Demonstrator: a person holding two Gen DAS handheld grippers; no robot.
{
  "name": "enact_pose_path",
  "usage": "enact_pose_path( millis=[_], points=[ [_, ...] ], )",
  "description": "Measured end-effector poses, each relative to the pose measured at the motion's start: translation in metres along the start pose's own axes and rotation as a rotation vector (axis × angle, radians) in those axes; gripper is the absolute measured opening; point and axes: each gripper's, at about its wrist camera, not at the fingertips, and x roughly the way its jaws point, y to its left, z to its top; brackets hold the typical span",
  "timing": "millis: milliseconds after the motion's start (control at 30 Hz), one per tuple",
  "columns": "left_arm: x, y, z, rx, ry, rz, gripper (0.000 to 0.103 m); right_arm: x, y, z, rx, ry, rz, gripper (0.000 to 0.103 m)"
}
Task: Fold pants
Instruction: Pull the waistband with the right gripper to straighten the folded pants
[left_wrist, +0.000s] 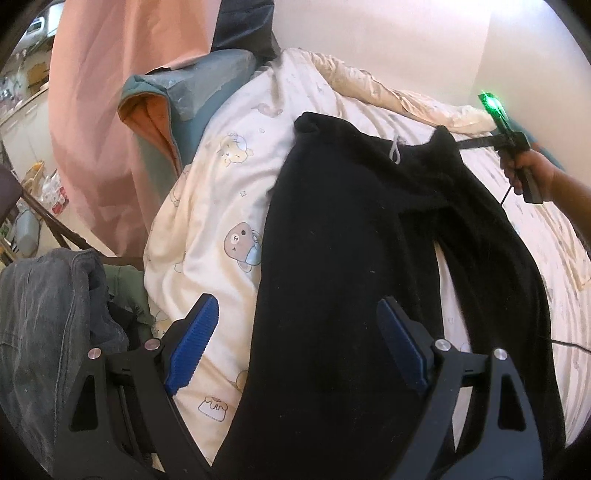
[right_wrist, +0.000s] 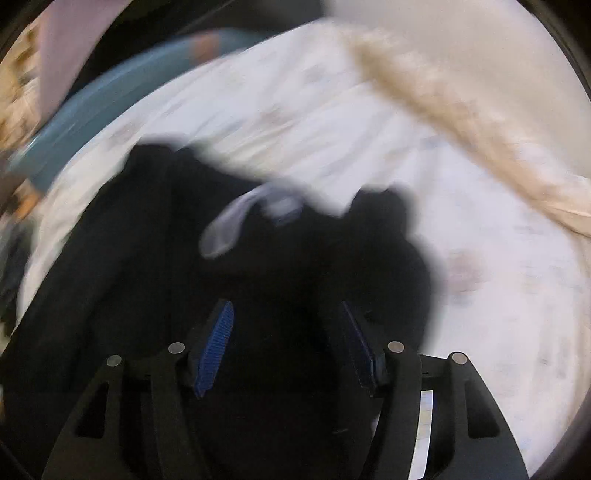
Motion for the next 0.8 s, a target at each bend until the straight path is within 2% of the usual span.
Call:
enact_pose_path(
  millis=[167, 267, 333, 400, 467, 500, 600, 667, 700, 733, 800],
  points=[
    [0.000, -0.003, 0.000, 0.012, -0.005, 0.005, 0.085, -0.013, -0.072, -0.001, 0.337, -0.149, -0.299, 0.062],
    [0.001, -0.004, -0.001, 0.023, -0.010, 0.014, 0.085, -0.007, -0.102, -0.011, 0.461, -0.149, -0.410, 0.062],
    [0.002, -0.003, -0.002, 0.024, -0.007, 0.016, 0.085, 0.014, -0.124, -0.024, 0.558, -0.066, -0.376, 0.062],
    [0.004, -0.003, -0.002, 0.022, 0.001, 0.017, 0.085, 0.031, -0.129, -0.032, 0.606, -0.037, -0.242, 0.062],
    [0.006, -0.002, -0.002, 0.020, 0.006, 0.017, 0.085, 0.042, -0.118, -0.034, 0.593, -0.057, -0.072, 0.062],
    [0.007, -0.002, -0.002, 0.019, 0.007, 0.019, 0.085, 0.044, -0.108, -0.032, 0.556, -0.059, -0.060, 0.064],
    [0.010, -0.005, -0.002, 0.025, 0.015, 0.014, 0.085, 0.067, -0.091, -0.024, 0.459, 0.036, -0.149, 0.064],
    [0.011, -0.008, -0.003, 0.036, 0.016, 0.017, 0.085, 0.073, -0.084, -0.022, 0.429, 0.056, -0.150, 0.013],
    [0.011, -0.009, -0.003, 0.039, 0.015, 0.017, 0.085, 0.070, -0.078, -0.020, 0.389, 0.054, -0.184, 0.001],
    [0.011, -0.009, -0.003, 0.040, 0.012, 0.016, 0.085, 0.059, -0.071, -0.018, 0.340, 0.021, -0.247, 0.001],
    [0.011, -0.010, -0.004, 0.041, 0.013, 0.013, 0.085, 0.037, -0.070, -0.012, 0.309, -0.052, -0.288, 0.001]
  ],
)
